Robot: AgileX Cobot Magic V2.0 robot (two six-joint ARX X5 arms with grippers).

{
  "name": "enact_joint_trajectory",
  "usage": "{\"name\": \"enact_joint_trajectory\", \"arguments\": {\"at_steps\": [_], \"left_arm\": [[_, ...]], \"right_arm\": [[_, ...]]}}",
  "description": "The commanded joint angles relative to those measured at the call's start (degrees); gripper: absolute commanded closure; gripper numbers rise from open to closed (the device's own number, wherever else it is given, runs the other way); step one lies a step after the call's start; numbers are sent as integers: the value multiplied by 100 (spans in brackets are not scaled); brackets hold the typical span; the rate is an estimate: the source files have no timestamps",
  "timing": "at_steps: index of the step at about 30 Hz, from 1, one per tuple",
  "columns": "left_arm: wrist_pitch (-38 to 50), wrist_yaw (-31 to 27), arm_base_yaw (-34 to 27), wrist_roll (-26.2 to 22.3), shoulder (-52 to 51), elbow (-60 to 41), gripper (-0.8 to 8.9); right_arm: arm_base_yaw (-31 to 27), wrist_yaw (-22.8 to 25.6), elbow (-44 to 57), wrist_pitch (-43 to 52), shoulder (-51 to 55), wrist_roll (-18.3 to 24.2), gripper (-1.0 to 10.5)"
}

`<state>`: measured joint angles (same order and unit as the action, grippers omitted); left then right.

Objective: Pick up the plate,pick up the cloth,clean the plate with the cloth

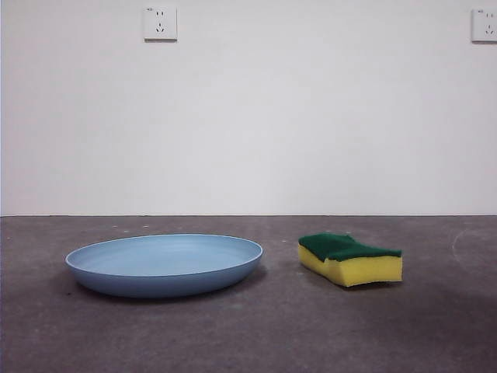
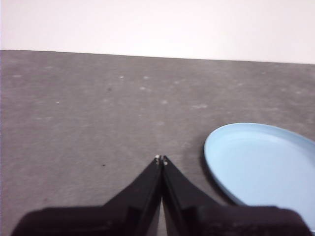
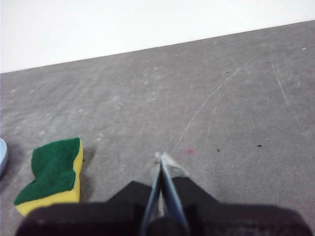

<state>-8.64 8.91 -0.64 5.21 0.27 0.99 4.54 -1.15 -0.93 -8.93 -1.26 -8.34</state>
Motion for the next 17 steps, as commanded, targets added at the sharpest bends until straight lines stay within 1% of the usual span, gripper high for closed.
{"name": "enact_joint_trajectory", "arguments": {"at_steps": [1, 3, 6, 8, 13, 17], "left_arm": [[9, 186, -20, 109, -15, -37, 819], [-157, 188, -20, 221, -15, 63, 819], [-457, 166, -20, 387, -9, 299, 819], [-544, 164, -20, 385, 61, 492, 819], [-737, 157, -20, 383, 509, 1137, 819], [-846, -136, -20, 378, 1209, 1633, 819]], "right_arm": [[-2, -2, -157, 52, -90, -131, 955], [-2, -4, -341, 33, -249, -162, 955], [-2, -15, -719, -72, -647, -372, 955], [-2, -52, -1001, -85, -1010, -428, 955], [-2, -50, -1902, -247, -2122, -415, 955], [-2, -114, -2726, -496, -3071, -264, 954]]}}
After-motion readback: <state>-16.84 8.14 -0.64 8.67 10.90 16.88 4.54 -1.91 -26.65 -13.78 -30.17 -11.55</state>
